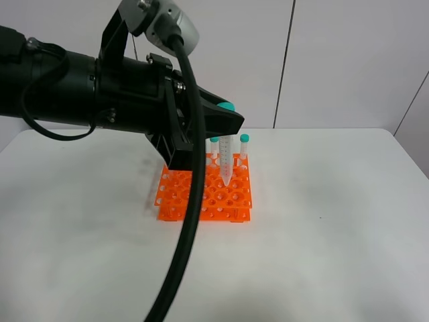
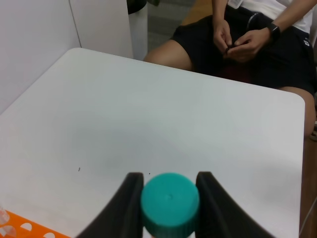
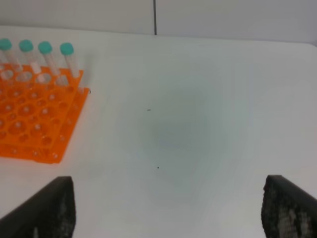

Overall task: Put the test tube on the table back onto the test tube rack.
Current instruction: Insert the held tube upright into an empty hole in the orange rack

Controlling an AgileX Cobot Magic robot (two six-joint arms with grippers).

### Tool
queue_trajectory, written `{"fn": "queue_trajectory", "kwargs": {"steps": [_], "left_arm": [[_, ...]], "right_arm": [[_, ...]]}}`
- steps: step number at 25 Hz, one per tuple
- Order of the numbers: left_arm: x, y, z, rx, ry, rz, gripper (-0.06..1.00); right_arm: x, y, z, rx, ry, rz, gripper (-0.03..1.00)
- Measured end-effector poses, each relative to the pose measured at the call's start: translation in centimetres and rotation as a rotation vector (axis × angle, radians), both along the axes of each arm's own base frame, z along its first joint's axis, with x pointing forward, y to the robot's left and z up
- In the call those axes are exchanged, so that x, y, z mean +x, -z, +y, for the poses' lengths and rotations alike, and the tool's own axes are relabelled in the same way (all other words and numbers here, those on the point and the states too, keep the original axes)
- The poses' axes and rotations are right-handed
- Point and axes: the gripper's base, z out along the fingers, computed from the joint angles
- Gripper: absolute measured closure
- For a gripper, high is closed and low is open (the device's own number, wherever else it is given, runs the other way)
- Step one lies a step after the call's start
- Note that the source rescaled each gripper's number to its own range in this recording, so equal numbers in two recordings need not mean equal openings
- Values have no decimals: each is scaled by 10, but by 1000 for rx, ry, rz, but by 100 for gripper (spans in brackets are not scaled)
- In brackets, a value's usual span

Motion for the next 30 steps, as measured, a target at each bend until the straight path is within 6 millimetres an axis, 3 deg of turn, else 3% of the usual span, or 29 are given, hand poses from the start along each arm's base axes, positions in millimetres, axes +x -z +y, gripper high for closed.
{"fn": "queue_trajectory", "kwargs": {"steps": [6, 13, 19, 30], "left_arm": [[0, 0, 0, 1, 0, -1, 94], [0, 0, 0, 1, 0, -1, 94], [0, 0, 0, 5, 1, -4, 94], [0, 1, 0, 16, 3, -12, 94]], "right_arm": [[-36, 4, -2, -10, 54, -101, 16], [-57, 41, -3, 3, 91, -106, 16], [-49, 67, -4, 38, 105, -39, 16], [-47, 69, -6, 39, 140, -40, 16]]}}
